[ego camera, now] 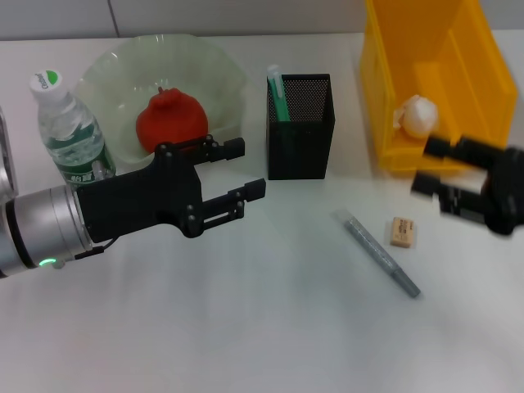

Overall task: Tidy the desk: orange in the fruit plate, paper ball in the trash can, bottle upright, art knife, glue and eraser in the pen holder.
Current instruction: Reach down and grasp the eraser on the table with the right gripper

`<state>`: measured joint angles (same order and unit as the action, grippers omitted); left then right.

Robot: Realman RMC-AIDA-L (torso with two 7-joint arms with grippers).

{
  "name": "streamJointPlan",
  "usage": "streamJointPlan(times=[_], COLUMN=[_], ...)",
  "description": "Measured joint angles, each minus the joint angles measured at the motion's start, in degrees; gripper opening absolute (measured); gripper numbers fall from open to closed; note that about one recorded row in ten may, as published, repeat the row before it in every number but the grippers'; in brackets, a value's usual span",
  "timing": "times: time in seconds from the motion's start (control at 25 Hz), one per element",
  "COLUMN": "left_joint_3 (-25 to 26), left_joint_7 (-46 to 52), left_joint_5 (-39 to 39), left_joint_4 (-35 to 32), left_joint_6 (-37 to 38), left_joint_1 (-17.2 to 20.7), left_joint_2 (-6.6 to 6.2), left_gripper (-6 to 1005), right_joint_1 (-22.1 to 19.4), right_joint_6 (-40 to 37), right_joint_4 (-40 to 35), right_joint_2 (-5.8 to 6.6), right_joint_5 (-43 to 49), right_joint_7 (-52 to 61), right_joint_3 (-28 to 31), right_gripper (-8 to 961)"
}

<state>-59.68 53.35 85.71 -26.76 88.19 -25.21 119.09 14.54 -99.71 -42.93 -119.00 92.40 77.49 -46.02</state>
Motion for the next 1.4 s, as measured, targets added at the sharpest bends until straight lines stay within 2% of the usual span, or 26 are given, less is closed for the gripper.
streamJointPlan(times=[0.12,0.4,0.64,0.88,1.04,1.16,1.32,1.4], left_joint_3=[-0.2,-1.8,-2.5,-2.7,-2.7,-2.7,-2.7,-2.7], left_joint_7=[0.1,0.7,0.4,0.3,0.3,0.2,0.2,0.1], left_joint_5=[-0.1,-0.1,-0.7,-0.8,-0.8,-0.8,-0.8,-0.8], left_joint_4=[0.0,0.1,1.5,1.5,1.5,1.5,1.9,2.1], left_joint_6=[1.1,2.1,2.2,2.0,1.7,1.7,1.6,1.6], left_joint_1=[-0.2,-1.3,-2.4,-2.5,-2.4,-2.3,-2.2,-2.3], left_joint_2=[0.0,0.05,0.09,0.09,0.09,0.09,0.08,0.09], left_gripper=[601,601,601,601,600,600,600,600], right_joint_1=[0.1,-0.9,-1.5,-1.7,-1.1,1.2,6.8,10.2], right_joint_6=[-5.1,-13.5,-16.2,-16.7,-15.6,-15.2,-16.5,-17.4], right_joint_4=[-0.2,-0.4,-0.4,-1.1,-8.3,-17.3,-26.3,-28.9], right_joint_2=[0.09,0.01,0.04,-0.02,0.42,1.65,3.14,3.45], right_joint_5=[5.2,12.2,12.4,12.4,14.1,19.3,31.8,38.5], right_joint_7=[0.2,-3.4,-3.9,-1.8,11.2,26.1,41.7,45.3], right_joint_3=[2.7,7.0,11.6,12.7,15.6,16.8,16.0,14.9], right_gripper=[680,677,673,671,668,668,667,667])
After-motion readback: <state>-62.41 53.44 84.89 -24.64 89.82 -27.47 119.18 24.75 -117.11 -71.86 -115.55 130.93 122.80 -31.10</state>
